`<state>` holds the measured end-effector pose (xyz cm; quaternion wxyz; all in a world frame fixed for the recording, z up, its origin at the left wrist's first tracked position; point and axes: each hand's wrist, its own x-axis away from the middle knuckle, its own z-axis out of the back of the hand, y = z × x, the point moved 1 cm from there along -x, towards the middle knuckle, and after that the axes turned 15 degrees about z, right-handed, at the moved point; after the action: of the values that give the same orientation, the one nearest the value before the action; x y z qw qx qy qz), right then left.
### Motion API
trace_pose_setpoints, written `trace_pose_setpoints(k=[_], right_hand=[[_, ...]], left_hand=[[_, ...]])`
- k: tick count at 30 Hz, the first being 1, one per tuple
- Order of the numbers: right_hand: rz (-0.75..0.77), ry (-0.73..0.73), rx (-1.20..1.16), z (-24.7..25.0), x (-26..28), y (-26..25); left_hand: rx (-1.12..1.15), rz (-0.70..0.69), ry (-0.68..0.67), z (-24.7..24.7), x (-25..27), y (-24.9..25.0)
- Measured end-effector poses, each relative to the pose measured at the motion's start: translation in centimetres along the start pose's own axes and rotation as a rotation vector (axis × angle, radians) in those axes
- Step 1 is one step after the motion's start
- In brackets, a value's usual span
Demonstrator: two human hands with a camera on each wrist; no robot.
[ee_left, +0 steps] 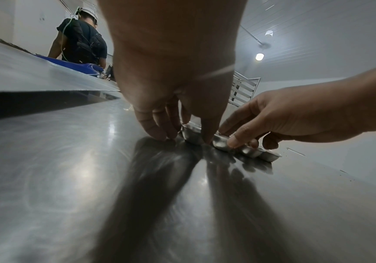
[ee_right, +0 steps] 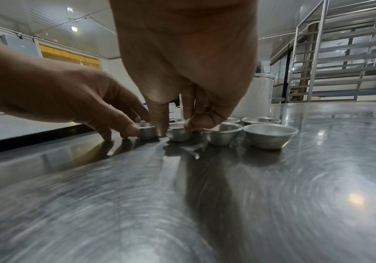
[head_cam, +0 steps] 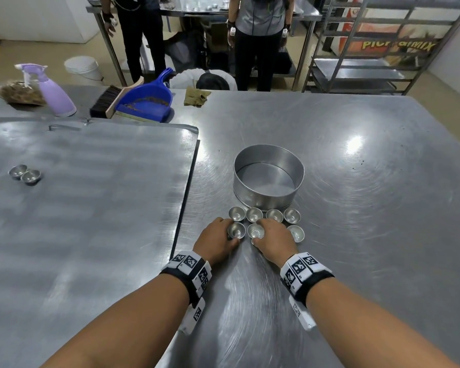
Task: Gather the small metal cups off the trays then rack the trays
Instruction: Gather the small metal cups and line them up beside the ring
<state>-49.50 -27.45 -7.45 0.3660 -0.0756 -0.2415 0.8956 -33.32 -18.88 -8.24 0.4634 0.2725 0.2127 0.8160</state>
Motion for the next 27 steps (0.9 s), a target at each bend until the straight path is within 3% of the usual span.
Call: trace_pose_setpoints(k=[19,27], right_hand=[[-0.026,0.021,-0.002,0.4,0.3,0.0],[-0.026,0.082,-0.05,1.2,-0.9,-3.0]], left_hand=[[0.001,0.009,0.009,-0.2,0.0,0.0],[-0.042,0.113,0.018,2.4,2.1,-1.9]])
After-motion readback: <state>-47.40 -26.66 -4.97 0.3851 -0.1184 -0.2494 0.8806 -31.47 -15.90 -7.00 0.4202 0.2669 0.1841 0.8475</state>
